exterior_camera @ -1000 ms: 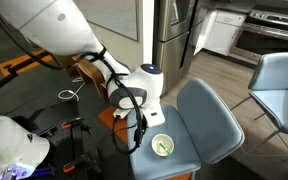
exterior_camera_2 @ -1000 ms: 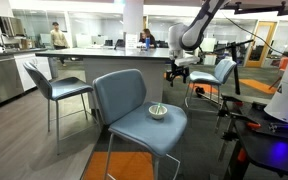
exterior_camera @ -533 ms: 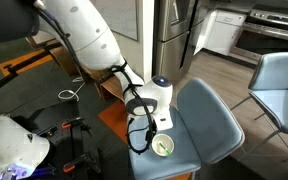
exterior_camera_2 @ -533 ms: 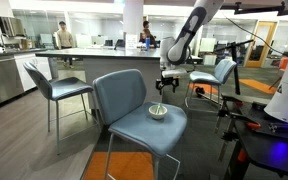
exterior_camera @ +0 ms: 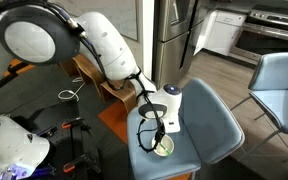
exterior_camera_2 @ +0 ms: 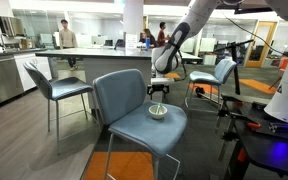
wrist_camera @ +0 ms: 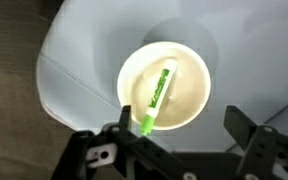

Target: Remove the green marker from the white bowl and put it on the blue chair

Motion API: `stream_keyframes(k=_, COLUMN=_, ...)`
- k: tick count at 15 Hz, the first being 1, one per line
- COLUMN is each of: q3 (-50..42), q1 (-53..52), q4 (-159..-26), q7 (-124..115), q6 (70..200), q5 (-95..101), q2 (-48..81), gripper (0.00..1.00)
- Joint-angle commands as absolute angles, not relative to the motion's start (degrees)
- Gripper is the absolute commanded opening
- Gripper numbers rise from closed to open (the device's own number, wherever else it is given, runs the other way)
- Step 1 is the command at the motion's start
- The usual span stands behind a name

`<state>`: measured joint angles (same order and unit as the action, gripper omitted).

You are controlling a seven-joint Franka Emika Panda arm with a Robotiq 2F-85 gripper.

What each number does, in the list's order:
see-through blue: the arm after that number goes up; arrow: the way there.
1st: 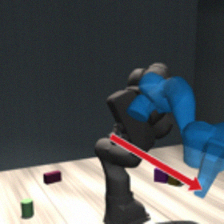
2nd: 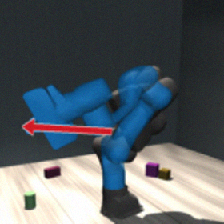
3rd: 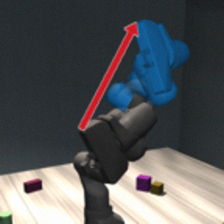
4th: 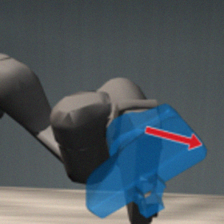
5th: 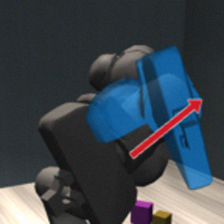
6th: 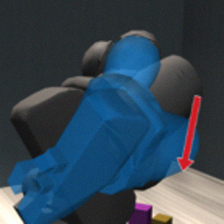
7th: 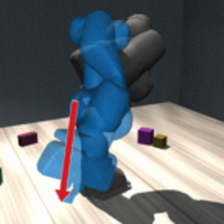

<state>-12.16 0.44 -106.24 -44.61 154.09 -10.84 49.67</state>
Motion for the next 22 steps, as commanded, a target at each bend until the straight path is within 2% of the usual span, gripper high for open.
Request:
stream_keyframes(k=1, q3=-14.31, q1=-1.35, q4=-101.61, q7=-48.23, q6=151.31, q5=-13.55, q2=53.83, gripper=1.0)
stream_keyframes(k=9, q3=-14.42, q1=-0.64, q4=-96.7, q7=-52.25, q6=149.51, q5=-15.92, q2=59.55, gripper=1.0)
stream_keyframes(k=10, q3=-14.63, q1=-0.53, q4=-96.1, q7=-52.83, q6=148.81, q5=-16.15, q2=60.1, gripper=0.95)
stream_keyframes(k=12, q3=-14.81, q1=-0.08, q4=-94.93, q7=-54.01, q6=147.65, q5=-16.25, q2=61.1, gripper=0.92)
stream_keyframes(k=19, q3=-14.8, q1=1.48, q4=-87.99, q7=-56.33, q6=143.02, q5=-15.81, q2=66.48, gripper=0.89)
stream_keyframes(k=22, q3=-14.97, q1=1.57, q4=-84.36, q7=-57.45, q6=141.15, q5=-15.48, q2=69.06, gripper=0.85)
